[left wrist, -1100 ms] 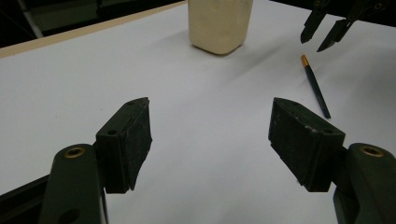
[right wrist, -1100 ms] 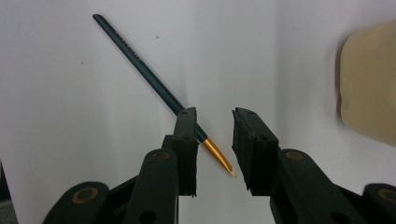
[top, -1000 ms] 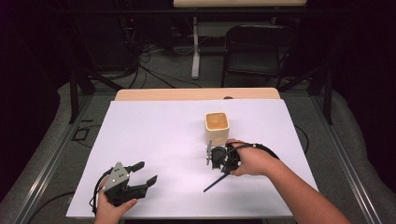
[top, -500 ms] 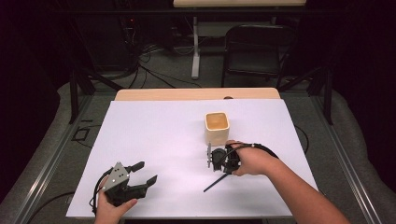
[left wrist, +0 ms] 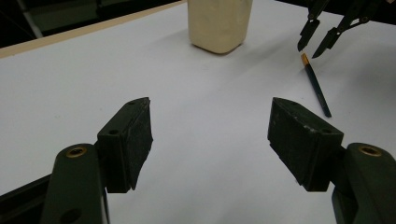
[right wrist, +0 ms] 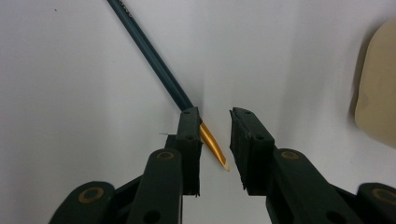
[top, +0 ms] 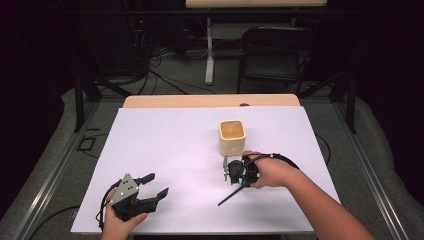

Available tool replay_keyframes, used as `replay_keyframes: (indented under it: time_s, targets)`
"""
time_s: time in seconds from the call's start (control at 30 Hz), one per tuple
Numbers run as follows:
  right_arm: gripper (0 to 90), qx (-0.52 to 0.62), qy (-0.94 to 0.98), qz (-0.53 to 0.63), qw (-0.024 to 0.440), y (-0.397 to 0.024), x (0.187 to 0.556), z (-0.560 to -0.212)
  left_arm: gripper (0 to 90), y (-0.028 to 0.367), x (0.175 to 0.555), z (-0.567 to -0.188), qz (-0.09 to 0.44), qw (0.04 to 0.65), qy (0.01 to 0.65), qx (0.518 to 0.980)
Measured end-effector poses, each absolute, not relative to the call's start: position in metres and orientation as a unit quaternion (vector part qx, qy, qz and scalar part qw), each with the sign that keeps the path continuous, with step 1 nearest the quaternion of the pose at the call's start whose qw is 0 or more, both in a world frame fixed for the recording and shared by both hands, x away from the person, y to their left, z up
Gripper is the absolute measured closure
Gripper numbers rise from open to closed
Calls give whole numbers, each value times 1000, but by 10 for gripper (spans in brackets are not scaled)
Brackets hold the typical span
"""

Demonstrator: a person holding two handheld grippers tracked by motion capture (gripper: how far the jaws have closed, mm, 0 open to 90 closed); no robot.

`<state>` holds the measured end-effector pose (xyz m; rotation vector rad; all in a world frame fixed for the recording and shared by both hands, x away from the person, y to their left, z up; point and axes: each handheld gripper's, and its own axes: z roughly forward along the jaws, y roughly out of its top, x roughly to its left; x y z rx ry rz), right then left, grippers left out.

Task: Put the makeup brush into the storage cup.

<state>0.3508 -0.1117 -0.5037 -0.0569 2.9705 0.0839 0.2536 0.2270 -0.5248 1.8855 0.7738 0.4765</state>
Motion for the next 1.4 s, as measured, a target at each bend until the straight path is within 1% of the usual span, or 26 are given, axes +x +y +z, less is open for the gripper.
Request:
replay_keyframes:
  time_s: [0.3,0.7,1.13,1.33,1.4]
  targets:
    - [728,-29,996,15,86,-112,351,-509,310,227,254,-525,198,499,317,782]
    - [708,-36,997,11,68,-113,352,-514,311,227,254,-525,197,500,318,781]
    - [703,-46,997,8,66,-114,352,-519,312,227,255,-525,197,500,318,781]
    - [717,-55,996,6,64,-113,352,-523,312,226,255,-526,196,498,318,783]
    - [739,-57,996,7,64,-113,352,-523,313,226,255,-526,197,499,318,782]
